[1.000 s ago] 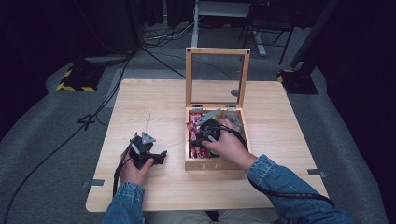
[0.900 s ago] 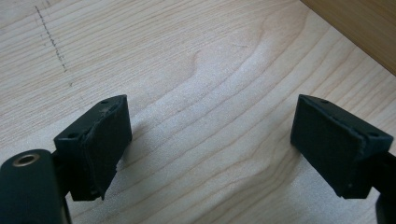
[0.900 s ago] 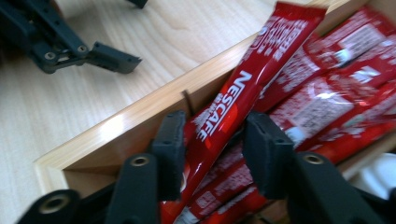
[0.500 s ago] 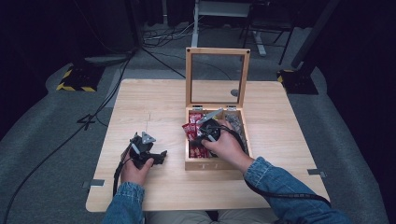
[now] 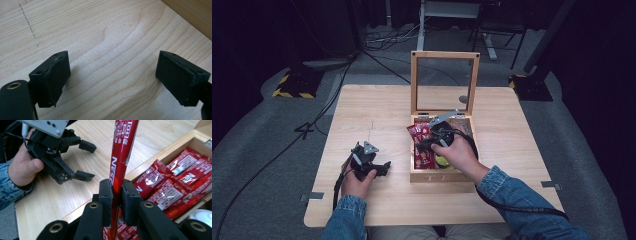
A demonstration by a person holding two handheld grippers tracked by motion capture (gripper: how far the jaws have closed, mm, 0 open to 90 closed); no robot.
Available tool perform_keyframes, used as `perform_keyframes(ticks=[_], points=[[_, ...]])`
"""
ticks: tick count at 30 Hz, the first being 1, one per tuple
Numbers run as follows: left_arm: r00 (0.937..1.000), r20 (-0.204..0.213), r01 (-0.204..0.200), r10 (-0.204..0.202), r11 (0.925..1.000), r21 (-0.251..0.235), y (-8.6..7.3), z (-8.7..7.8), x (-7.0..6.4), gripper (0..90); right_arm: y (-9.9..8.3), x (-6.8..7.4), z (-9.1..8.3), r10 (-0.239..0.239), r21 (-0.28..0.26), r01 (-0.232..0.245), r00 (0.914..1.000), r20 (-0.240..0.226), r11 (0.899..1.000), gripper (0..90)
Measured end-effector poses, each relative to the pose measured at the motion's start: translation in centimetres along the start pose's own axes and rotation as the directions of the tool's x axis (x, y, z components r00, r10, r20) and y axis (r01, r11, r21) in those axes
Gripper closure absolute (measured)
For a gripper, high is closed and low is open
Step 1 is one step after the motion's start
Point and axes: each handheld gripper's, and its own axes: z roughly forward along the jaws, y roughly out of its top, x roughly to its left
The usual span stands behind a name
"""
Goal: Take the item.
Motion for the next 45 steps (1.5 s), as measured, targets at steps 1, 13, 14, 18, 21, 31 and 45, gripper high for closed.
perform_keyframes(ticks=[1, 13, 14, 18, 21, 31, 45], points=[[1.0, 0.0, 0.0, 0.0, 1.0, 0.0, 0.0, 0.0, 0.0, 12.9, 0.1, 0.0, -0.2, -0.002, -0.005, 0.002, 1.0, -0.001, 1.0, 80.8], [1.0, 0.001, 0.0, 0.0, 1.0, -0.001, 0.0, 0.0, 0.0, 12.9, 0.8, 0.0, -2.0, -0.036, -0.061, 0.035, 0.9993, -0.007, 0.998, 80.8], [1.0, 0.001, 0.0, 0.0, 1.0, -0.001, 0.0, 0.0, 0.0, 12.9, 0.8, 0.0, -2.2, -0.037, -0.066, 0.036, 0.9993, -0.008, 0.997, 80.8], [1.0, 0.001, 0.0, 0.0, 1.0, -0.001, 0.0, 0.0, 0.0, 12.9, 0.8, -0.1, -3.1, -0.044, -0.085, 0.044, 0.999, -0.003, 0.995, 80.8], [1.0, 0.001, 0.0, 0.0, 1.0, -0.001, 0.0, 0.0, 0.0, 12.9, 0.8, -0.4, -3.8, -0.044, -0.101, 0.044, 0.999, 0.003, 0.994, 80.8], [1.0, 0.001, 0.002, -0.002, 1.0, -0.003, 0.0, 0.0, 0.1, 12.8, 0.2, -1.7, -7.0, -0.059, -0.126, 0.066, 0.9966, 0.057, 0.99, 80.7], [1.0, 0.005, -0.005, 0.005, 1.0, 0.0, 0.0, 0.0, 0.2, 12.8, -1.8, -4.6, -11.3, -0.007, -0.153, 0.034, 0.985, 0.173, 0.988, 80.7]])
